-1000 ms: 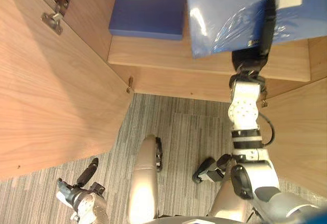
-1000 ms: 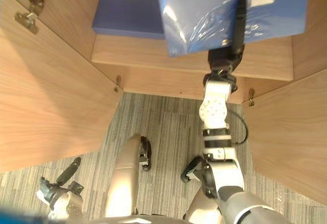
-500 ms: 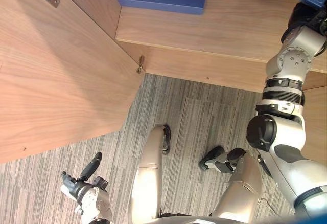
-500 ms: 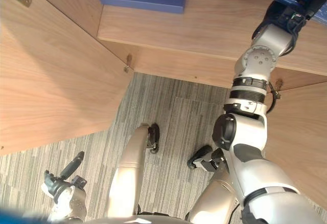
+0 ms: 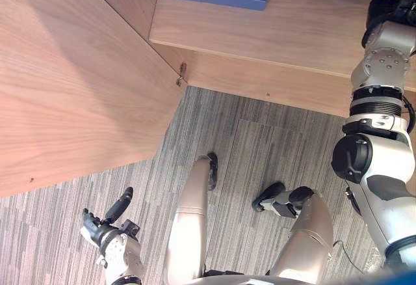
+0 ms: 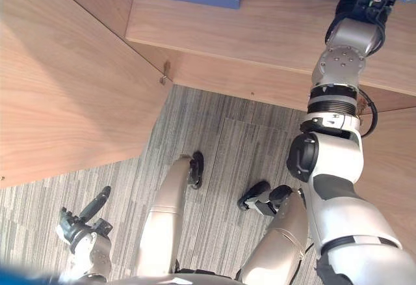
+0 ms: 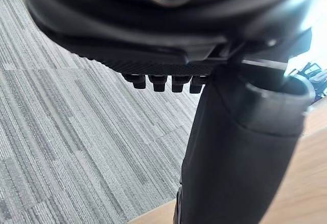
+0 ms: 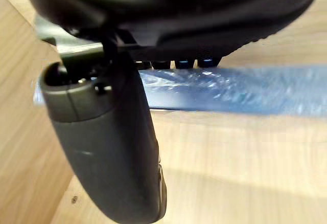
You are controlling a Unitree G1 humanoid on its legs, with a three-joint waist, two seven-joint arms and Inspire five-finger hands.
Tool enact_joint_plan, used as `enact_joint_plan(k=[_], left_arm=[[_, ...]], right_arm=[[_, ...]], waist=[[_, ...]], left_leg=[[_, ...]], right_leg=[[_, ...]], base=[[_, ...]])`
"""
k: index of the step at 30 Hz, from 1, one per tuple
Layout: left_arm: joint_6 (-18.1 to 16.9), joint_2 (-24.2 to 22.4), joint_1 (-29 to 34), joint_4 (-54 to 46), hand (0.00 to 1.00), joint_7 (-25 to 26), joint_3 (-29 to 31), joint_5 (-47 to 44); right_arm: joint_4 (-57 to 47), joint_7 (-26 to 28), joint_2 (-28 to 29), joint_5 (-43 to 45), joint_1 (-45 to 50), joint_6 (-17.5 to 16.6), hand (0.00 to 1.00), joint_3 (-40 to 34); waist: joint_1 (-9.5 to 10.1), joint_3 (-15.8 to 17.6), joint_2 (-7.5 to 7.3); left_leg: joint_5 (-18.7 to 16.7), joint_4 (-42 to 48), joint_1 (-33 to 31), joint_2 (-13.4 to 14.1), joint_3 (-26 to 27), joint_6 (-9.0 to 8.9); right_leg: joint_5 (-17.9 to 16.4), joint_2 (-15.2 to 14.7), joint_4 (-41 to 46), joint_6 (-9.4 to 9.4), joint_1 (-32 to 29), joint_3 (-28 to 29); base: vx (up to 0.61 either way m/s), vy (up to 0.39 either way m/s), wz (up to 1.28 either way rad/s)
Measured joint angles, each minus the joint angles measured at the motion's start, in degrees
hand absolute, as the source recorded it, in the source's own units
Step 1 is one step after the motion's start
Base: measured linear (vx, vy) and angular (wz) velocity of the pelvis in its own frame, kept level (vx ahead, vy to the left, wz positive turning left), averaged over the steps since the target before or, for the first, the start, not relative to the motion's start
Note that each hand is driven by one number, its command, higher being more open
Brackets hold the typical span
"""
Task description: Walk over to the cabinet, pick up the folder, carry it to the office cabinet, place the folder inside the office cabinet, then close the office cabinet door
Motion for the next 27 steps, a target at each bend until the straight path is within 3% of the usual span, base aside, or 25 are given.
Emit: enact_joint_plan(k=[16,19,20,21,22,24,27], left_arm=[[-0.01,0.08,-0.03,0.95,1.00,-0.77,0.45,-0.17],[-0.01,0.12,-0.04,1.65,1.00,-0.78,0.85,-0.16],[-0.04,0.16,-0.05,2.12,1.00,-0.84,0.86,-0.13],[-0.04,0.17,-0.04,2.31,1.00,-0.90,0.86,-0.13],[-0.04,0.17,-0.05,2.49,1.00,-1.14,0.84,-0.10],[-0.06,0.19,-0.05,2.50,1.00,-1.50,0.84,-0.08],[-0.06,0.88,0.09,3.47,1.00,-3.56,0.84,-0.04]], right_arm=[[6.37,0.16,-0.57,-2.67,-0.01,4.39,1.00,0.13],[9.48,0.16,-1.90,-13.41,-0.01,9.46,1.00,3.72],[11.68,0.26,-2.68,-23.84,0.01,13.57,1.00,6.48],[12.68,0.64,-3.16,-28.26,0.03,15.28,1.00,8.36],[14.07,3.32,-3.97,-42.19,0.20,19.96,1.00,11.65],[14.08,7.73,-5.03,-51.42,1.00,22.92,1.00,13.93],[13.98,15.83,-8.69,-61.74,2.30,24.05,1.00,20.89]], waist=[[-0.67,0.10,0.20],[-0.86,0.10,0.20],[-1.28,0.09,0.21],[-1.52,0.09,0.21],[-1.98,0.09,0.21],[-2.22,0.08,0.22],[-2.13,0.07,0.21]], left_leg=[[0.14,0.27,0.20,0.19,0.09,-0.01],[0.14,0.37,0.53,0.37,0.13,-0.01],[0.14,0.40,0.79,0.41,0.13,-0.01],[0.13,0.42,0.92,0.43,0.13,-0.01],[0.13,0.47,1.03,0.57,0.14,-0.01],[0.14,0.46,1.27,0.79,0.21,-0.01],[0.26,0.17,1.78,0.96,0.40,-0.11]], right_leg=[[-0.08,0.17,0.02,-0.18,0.17,0.20],[-0.08,0.36,0.02,-0.20,0.45,0.35],[-0.08,0.38,0.01,-0.20,0.76,0.34],[-0.08,0.40,0.01,-0.20,0.91,0.34],[-0.08,0.52,0.01,-0.23,1.01,0.37],[-0.02,0.72,0.01,-0.38,1.04,0.52],[0.02,0.85,0.01,-0.51,1.10,0.84]], base=[[0.00,-0.001,0.00],[0.00,-0.003,-0.02],[0.00,0.000,0.00],[0.00,0.000,-0.04],[0.00,0.000,-0.04],[0.00,-0.013,-0.06],[0.00,-0.032,-0.04]])
